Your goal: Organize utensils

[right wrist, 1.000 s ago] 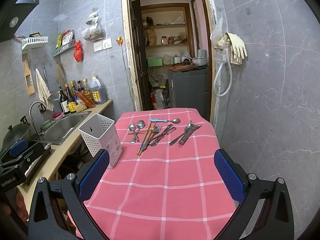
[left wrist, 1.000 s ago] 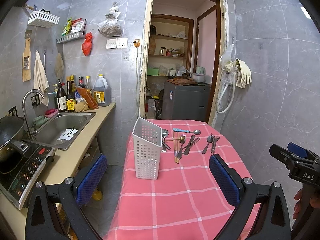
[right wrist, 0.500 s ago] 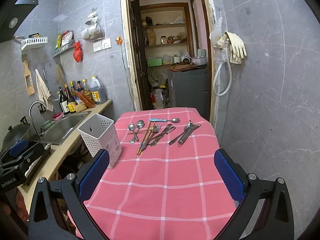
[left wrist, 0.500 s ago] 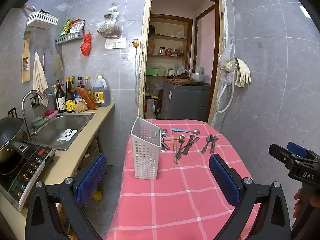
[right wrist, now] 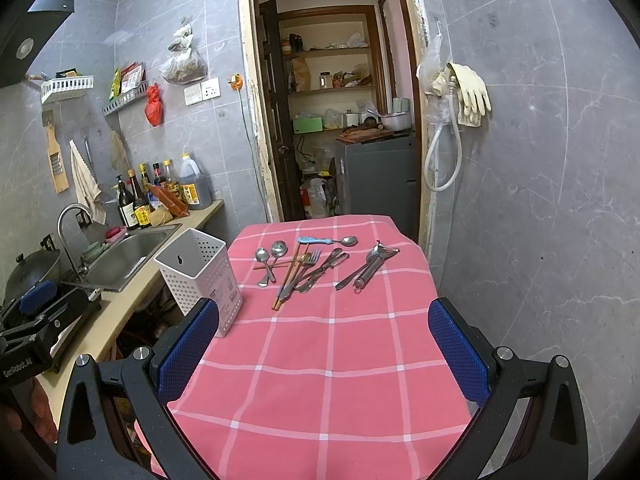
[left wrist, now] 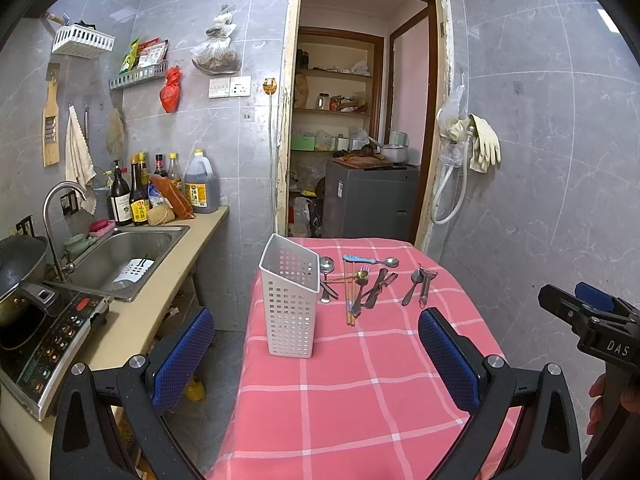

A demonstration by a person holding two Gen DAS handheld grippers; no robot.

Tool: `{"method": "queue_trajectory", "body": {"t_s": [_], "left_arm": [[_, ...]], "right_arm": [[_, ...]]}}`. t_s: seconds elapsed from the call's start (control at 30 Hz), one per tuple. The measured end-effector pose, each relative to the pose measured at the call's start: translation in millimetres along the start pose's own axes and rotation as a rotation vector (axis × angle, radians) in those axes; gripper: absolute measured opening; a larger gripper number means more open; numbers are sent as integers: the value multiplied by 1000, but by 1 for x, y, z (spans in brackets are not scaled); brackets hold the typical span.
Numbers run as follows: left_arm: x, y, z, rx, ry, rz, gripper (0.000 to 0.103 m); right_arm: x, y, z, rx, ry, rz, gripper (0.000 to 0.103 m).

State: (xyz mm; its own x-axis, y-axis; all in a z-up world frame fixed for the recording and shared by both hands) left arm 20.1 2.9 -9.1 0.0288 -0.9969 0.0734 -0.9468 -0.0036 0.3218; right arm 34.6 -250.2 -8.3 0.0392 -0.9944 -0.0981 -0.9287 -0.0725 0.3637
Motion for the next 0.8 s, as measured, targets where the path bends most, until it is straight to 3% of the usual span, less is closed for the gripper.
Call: {"method": "queue_trajectory", "body": {"t_s": [0.8], "left_arm": [[5, -5, 3, -4, -7, 27, 103]], "right_arm": [[6, 0, -1, 0, -8, 15, 102]]}}
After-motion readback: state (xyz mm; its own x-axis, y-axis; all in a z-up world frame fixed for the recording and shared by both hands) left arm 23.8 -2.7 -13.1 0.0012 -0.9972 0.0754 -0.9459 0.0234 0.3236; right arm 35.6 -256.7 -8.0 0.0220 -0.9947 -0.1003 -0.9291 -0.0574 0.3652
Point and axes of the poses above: each gripper's, at about its wrist camera, not at the fingertips, and y roughly against the way its jaws point, x to its right, z to its underside, the point moved 2 cm from there along -y, roughly the way its jaws point, and after that the axes turned 6 degrees about x, right-handed, at the moved point
